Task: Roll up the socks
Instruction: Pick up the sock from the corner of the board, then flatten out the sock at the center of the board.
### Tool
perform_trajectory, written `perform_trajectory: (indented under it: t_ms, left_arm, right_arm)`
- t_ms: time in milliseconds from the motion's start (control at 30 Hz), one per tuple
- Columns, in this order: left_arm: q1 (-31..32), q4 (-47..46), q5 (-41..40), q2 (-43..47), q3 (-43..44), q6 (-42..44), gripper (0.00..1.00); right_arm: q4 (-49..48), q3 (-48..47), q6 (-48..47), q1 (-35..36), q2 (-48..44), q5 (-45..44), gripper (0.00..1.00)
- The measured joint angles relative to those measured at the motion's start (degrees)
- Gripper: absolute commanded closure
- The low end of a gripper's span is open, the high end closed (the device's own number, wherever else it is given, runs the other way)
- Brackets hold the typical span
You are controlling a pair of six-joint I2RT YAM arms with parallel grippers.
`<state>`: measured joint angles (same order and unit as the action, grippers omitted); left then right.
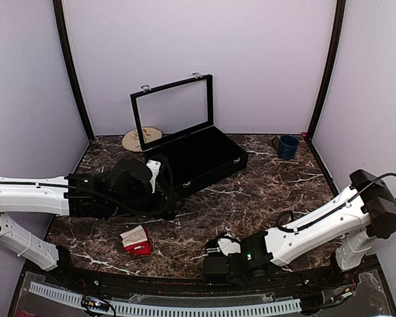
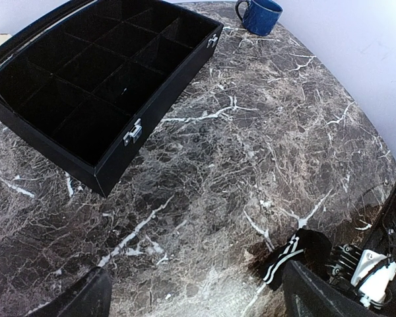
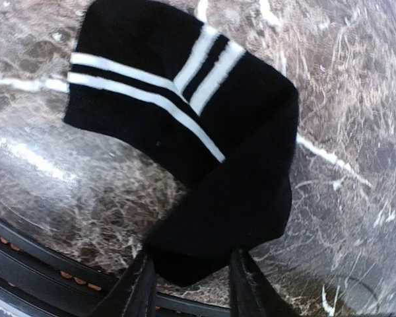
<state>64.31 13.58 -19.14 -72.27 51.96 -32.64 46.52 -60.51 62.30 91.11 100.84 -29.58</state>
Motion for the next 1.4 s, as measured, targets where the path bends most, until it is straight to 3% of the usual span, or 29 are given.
perform_trajectory:
  t_ms: [200, 500, 900, 1233, 1400]
  left_arm:
    - [0.0, 0.0, 0.0, 0.0, 0.0, 0.0, 0.07]
    - [0.0, 0.0, -0.8, 0.3, -0.3, 0.0, 0.07]
    - [0.0, 0.1, -3.3, 3.7, -1.0, 1.2, 0.07]
    - [0.0, -0.3, -4.5, 4.3, -3.3, 1.6, 0.07]
    - [0.0, -0.4, -5.6, 4.4, -3.8, 1.6, 0.07]
  right_arm:
    - [-1.0, 0.1, -2.0, -0.8, 0.4, 0.4, 1.0]
    - [0.1, -1.4, -4.5, -1.2, -0.3, 0.7, 1.0]
    - [3.5, -19.2, -15.1, -2.3, -8.7, 9.9, 1.0]
    - [-0.8, -13.8, -21.2, -9.8, -15.5, 21.6, 1.0]
    - [-2.7, -14.9, -25.6, -14.6, -14.0, 25.8, 1.0]
